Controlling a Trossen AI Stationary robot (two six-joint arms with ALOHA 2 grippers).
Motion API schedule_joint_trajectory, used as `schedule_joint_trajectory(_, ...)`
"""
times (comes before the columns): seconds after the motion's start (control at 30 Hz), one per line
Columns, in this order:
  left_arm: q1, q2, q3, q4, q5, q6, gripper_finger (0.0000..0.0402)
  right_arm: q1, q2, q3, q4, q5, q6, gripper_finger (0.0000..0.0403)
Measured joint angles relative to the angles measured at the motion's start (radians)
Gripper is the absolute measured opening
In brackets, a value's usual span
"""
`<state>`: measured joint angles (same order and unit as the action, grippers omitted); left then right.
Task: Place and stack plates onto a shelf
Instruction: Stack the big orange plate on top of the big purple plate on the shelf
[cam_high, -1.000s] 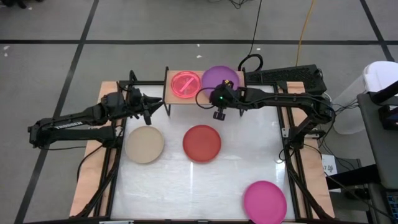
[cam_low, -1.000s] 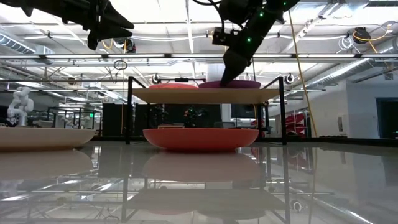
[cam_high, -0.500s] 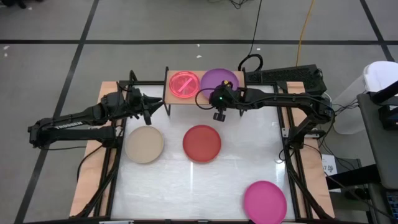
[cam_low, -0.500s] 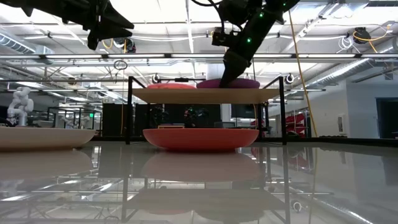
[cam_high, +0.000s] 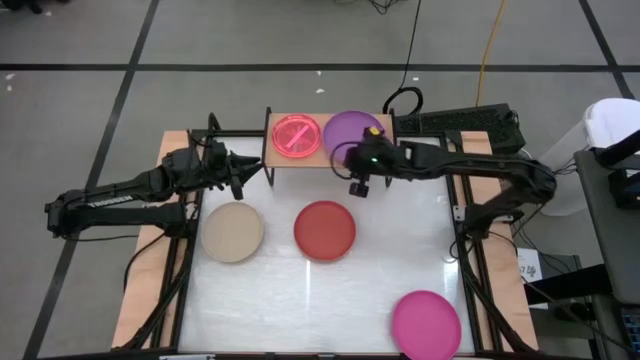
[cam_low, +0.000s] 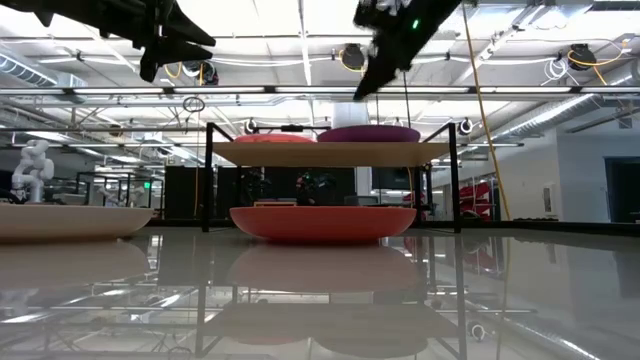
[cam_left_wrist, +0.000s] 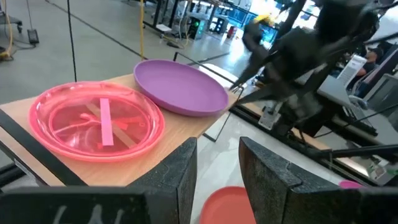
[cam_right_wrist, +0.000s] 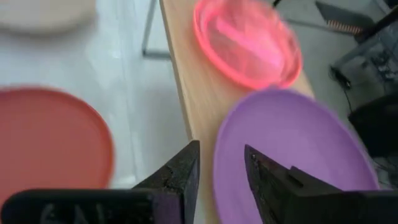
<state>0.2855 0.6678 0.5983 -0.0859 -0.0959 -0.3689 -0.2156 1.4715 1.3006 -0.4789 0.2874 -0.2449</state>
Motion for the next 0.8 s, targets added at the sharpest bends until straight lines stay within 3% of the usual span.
schedule_joint_trajectory(0.2,-0.035,0.01,0.0,0.002,0.093,0.03,0.0124,0.1,-0.135,-0.002,-0.019,-0.001,0.078,0.011)
schedule_joint_trajectory(0.4,-0.166,0.133,0.0,0.018,0.172,0.003,0.0124,0.229,-0.231,-0.114,0.166,0.022,0.027,0.0098)
schedule_joint_trajectory(0.63,-0.326,0.361,0.018,0.042,0.062,0.069,0.0124,0.331,-0.282,-0.302,0.411,0.081,-0.036,0.0093)
schedule_joint_trajectory(0.8,-0.458,0.563,0.136,0.028,-0.067,0.117,0.0124,0.369,-0.285,-0.455,0.634,0.082,-0.012,0.0093)
